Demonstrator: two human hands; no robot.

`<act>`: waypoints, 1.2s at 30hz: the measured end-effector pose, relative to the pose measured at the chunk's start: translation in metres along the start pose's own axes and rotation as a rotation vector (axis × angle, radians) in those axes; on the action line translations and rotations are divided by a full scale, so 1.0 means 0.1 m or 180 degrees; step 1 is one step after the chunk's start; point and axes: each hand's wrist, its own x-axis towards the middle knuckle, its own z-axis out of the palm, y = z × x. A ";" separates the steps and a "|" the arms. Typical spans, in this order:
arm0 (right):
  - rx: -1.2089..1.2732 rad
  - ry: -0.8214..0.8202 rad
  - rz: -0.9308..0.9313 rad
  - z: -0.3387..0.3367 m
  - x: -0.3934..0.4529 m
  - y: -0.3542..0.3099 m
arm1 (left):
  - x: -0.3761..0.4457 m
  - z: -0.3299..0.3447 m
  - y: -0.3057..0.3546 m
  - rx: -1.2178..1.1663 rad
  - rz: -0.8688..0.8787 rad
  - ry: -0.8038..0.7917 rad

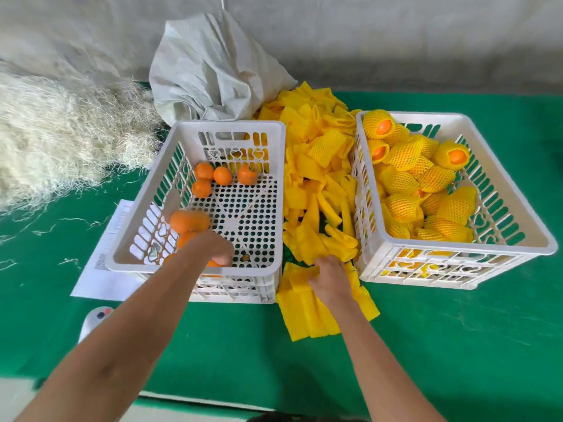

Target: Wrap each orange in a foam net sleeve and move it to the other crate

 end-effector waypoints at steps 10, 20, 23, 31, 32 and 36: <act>0.0236 0.0168 0.0051 -0.02 0.03 0.01 | 0.11 -0.04 0.03 -0.0484 -0.0294 0.0442; 0.1449 0.1360 0.0079 -0.70 0.01 -0.27 | -0.30 -0.37 0.39 -0.3152 0.0525 0.3710; 0.1637 0.1750 0.0093 -0.87 0.00 -0.32 | -0.55 -0.45 0.72 -0.3613 0.1665 0.3968; 0.3441 0.1418 -0.0145 -1.09 -0.07 -0.34 | -0.47 -0.23 1.15 -0.3303 0.2796 0.3350; 0.3716 0.1205 -0.0270 -1.09 -0.09 -0.35 | -0.46 -0.24 1.13 -0.3211 0.2835 0.3472; 0.3949 0.0833 -0.0640 -1.08 -0.16 -0.34 | -0.48 -0.23 1.12 -0.3201 0.2786 0.3489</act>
